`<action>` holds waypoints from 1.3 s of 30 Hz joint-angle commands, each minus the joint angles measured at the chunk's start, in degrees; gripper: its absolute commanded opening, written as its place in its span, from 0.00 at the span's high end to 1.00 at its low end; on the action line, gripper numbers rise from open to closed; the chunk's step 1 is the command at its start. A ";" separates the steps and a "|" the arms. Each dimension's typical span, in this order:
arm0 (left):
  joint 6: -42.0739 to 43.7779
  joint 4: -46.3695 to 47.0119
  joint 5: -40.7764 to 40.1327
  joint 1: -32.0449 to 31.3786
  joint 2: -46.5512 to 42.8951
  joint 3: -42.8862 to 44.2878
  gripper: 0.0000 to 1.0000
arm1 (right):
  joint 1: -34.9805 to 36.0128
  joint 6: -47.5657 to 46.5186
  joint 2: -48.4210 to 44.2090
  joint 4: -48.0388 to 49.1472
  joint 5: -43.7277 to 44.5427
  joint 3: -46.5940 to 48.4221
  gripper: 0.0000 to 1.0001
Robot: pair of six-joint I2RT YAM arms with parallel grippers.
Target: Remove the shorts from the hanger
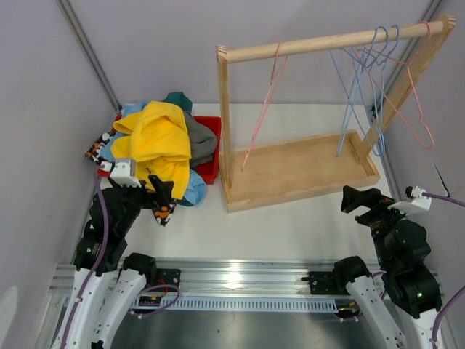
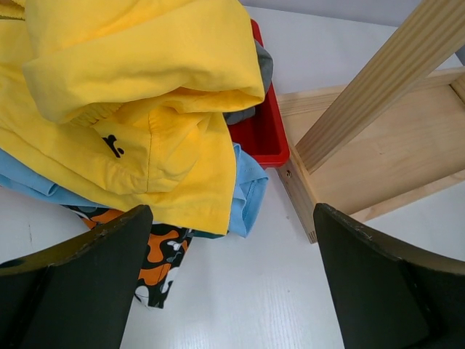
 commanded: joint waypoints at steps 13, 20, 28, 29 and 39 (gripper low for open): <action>0.95 1.27 0.76 -0.12 0.55 -0.25 0.01 | -0.12 -2.01 2.85 1.40 -2.35 0.11 0.01; 0.86 1.27 0.58 -0.21 0.73 -0.34 0.01 | -0.12 -2.01 2.67 1.31 -2.61 0.02 0.01; 0.77 1.18 0.32 -0.12 0.91 -0.34 0.01 | -0.12 -2.09 2.14 1.48 -3.05 -0.06 0.01; 0.77 1.18 0.23 -0.21 0.91 -0.34 0.01 | -0.03 -2.09 1.97 1.48 -3.05 -0.15 0.01; 0.59 0.83 0.23 -0.21 1.61 -0.16 0.01 | -0.03 -3.15 0.38 2.45 -4.89 -0.50 0.02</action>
